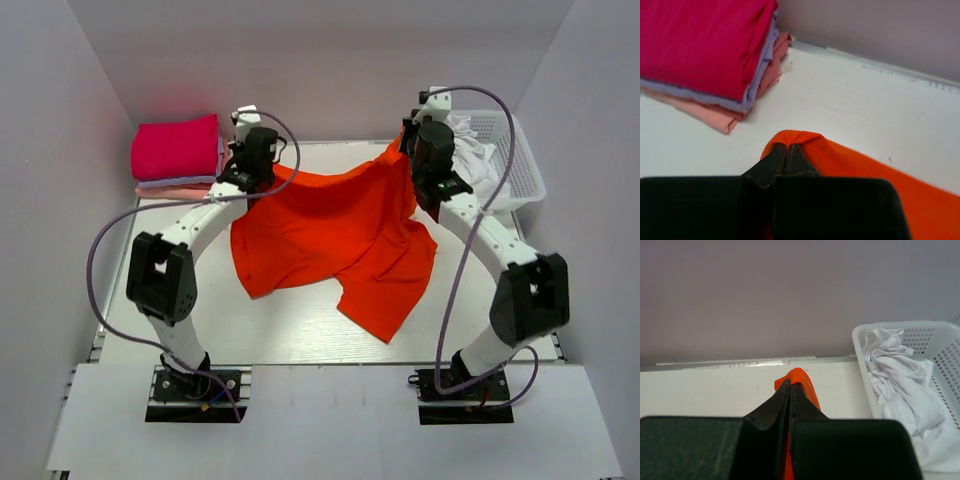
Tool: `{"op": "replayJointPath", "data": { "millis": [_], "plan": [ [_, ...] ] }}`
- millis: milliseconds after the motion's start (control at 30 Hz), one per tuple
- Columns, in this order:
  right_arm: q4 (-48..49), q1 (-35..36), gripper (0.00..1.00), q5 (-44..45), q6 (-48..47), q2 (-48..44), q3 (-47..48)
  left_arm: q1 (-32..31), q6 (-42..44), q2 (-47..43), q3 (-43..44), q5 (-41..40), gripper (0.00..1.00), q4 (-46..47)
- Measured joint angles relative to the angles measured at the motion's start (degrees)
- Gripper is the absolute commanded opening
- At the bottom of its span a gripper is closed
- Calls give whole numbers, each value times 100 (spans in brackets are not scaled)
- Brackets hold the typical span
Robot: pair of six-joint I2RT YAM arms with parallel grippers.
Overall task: Fold and stack the t-shirts
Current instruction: Flatten out the tshirt
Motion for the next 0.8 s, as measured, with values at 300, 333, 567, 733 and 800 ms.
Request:
{"op": "replayJointPath", "data": {
  "millis": [300,333,567,733,800],
  "plan": [
    [728,-203,0,83,-380,1624,846,643,39,1220,962,640,0,352],
    [855,-232,0,-13,-470,1777,885,691,42,1349,1056,710,0,372],
    [1060,-525,12,-1274,-1491,3018,1657,942,101,2275,1537,1300,22,595],
    [592,-686,65,-1928,-1921,3821,2841,1058,101,2857,1993,1510,100,483],
    [356,-737,79,-2004,-1950,4052,3268,1082,66,3003,2253,1613,100,334]
  ]
}}
